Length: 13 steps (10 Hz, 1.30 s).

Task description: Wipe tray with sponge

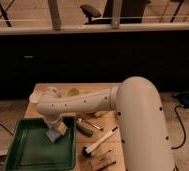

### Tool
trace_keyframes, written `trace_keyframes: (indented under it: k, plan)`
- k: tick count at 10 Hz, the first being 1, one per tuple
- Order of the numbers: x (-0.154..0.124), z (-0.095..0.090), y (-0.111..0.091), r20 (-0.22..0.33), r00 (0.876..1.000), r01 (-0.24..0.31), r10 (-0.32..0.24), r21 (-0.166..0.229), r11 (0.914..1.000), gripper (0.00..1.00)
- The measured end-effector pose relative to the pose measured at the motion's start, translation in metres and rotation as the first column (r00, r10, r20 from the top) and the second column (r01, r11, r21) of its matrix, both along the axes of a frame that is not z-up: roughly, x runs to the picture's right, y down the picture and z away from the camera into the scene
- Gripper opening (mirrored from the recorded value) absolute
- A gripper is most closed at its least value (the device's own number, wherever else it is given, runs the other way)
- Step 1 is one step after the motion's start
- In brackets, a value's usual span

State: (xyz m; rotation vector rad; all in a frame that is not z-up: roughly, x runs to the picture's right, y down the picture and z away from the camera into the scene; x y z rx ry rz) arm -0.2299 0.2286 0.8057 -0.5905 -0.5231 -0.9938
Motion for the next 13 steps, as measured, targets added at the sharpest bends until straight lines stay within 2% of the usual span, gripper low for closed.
trace_keyframes:
  k: [2, 5, 7, 8, 10, 13]
  plan:
    - [-0.021, -0.016, 0.022, 0.099, 0.992, 0.083, -0.080, -0.030, 0.9961, 0.00]
    - [-0.026, -0.033, 0.042, 0.165, 0.975, 0.159, -0.150, -0.047, 0.9861, 0.00]
    - [-0.013, -0.035, 0.046, 0.156, 0.976, 0.163, -0.152, -0.061, 0.9847, 0.00]
    - [0.007, -0.035, 0.045, 0.128, 0.982, 0.148, -0.138, -0.068, 0.9867, 0.00]
    - [0.033, -0.031, 0.036, 0.082, 0.991, 0.110, -0.104, -0.066, 0.9918, 0.00]
    - [0.044, -0.019, 0.015, 0.047, 0.996, 0.074, -0.072, -0.043, 0.9963, 0.00]
